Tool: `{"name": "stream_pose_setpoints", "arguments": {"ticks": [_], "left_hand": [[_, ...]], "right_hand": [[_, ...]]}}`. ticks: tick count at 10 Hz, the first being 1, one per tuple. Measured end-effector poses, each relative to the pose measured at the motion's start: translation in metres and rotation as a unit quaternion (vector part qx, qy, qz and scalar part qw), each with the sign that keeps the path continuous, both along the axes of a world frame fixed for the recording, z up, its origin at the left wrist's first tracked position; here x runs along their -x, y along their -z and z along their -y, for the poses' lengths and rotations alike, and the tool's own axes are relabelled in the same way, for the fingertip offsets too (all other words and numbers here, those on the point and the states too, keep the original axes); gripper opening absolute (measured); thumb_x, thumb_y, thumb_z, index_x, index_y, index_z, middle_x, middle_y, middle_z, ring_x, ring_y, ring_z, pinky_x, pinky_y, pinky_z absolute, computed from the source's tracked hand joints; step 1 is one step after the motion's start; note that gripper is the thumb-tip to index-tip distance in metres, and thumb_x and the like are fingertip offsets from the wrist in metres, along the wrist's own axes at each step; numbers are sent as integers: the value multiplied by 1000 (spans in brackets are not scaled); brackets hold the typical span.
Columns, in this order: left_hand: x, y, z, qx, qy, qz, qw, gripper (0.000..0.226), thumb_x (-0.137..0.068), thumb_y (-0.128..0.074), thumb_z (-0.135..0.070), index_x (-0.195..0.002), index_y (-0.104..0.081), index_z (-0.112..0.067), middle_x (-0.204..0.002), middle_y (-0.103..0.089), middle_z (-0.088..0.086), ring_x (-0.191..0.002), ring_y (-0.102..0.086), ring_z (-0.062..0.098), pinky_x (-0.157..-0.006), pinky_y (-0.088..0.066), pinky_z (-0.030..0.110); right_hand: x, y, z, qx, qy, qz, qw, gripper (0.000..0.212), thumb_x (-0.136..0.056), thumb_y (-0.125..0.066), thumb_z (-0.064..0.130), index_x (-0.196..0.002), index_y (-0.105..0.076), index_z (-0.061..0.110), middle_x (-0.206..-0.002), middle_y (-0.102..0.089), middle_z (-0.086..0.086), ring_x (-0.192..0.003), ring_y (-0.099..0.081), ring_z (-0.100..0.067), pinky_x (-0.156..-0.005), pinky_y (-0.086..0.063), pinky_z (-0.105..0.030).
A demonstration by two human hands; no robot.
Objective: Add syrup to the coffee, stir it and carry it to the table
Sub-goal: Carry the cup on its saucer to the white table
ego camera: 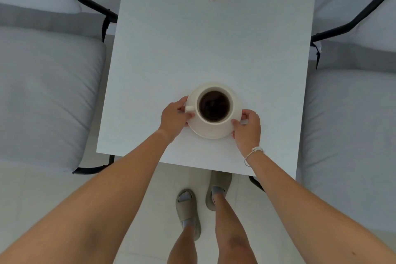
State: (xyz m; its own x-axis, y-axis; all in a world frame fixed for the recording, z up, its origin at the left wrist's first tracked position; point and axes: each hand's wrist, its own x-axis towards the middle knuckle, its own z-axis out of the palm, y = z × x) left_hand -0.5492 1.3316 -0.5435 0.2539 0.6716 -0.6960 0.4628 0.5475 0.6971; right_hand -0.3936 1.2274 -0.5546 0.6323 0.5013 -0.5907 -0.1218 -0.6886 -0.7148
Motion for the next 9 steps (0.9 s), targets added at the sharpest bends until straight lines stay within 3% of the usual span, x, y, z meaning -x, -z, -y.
{"name": "stream_pose_setpoints", "arguments": {"ticks": [1,3,4,5,6,7,8,9], "left_hand": [[1,4,2,-21,16,-15,1000,44,-88,-55,0,-126,-61,-22,-111,-64,18,-102,-62,30,-83,-57,35],[0,6,5,-68,40,-38,996,38,-86,-55,-6,-118,-66,-22,-108,-64,21,-101,-63,34,-75,-60,40],[1,11,7,-93,47,-53,993,34,-87,-58,-11,-118,-66,-22,-108,-62,19,-100,-63,34,-74,-60,44],[3,16,9,-107,61,-83,989,41,-87,-60,-23,-129,-59,-26,-116,-52,17,-104,-59,31,-69,-61,33],[8,22,11,-131,90,-104,982,49,-89,-59,-29,-137,-50,-27,-119,-49,11,-101,-58,26,-69,-58,27],[13,21,19,-156,107,-136,972,55,-90,-58,-30,-143,-43,-27,-117,-43,5,-104,-57,28,-92,-53,39],[20,16,31,-188,140,-166,958,57,-92,-56,-31,-145,-38,-22,-124,-43,8,-94,-55,21,-98,-46,31],[30,5,41,-211,169,-180,946,59,-91,-55,-38,-145,-38,-23,-131,-42,6,-99,-53,18,-95,-43,26]], "right_hand": [[4,2,4,-1,5,11,1000,24,-85,-60,5,-102,-50,20,-93,-45,14,-100,-59,-28,-85,-55,-51],[7,-2,6,-4,3,28,1000,25,-86,-61,8,-108,-52,15,-90,-41,18,-98,-56,-24,-84,-56,-50],[8,-3,9,0,-10,42,999,26,-86,-61,10,-110,-53,14,-95,-44,7,-95,-56,-23,-84,-56,-48],[9,-4,11,1,-14,42,999,25,-87,-60,11,-111,-52,14,-102,-45,2,-93,-53,-20,-86,-56,-46],[10,-5,17,-12,-31,59,998,31,-89,-58,12,-119,-52,13,-108,-47,-2,-93,-49,-15,-90,-52,-33],[13,-7,27,-3,-55,88,995,42,-90,-57,15,-131,-46,12,-110,-45,-2,-93,-45,-11,-82,-37,-15],[19,-5,40,-5,-62,105,993,45,-92,-56,20,-134,-45,11,-114,-46,-5,-93,-47,-13,-83,-38,-18],[27,-5,52,2,-71,127,989,43,-94,-51,27,-134,-46,11,-125,-46,-9,-93,-50,-16,-91,-46,-27]]}}
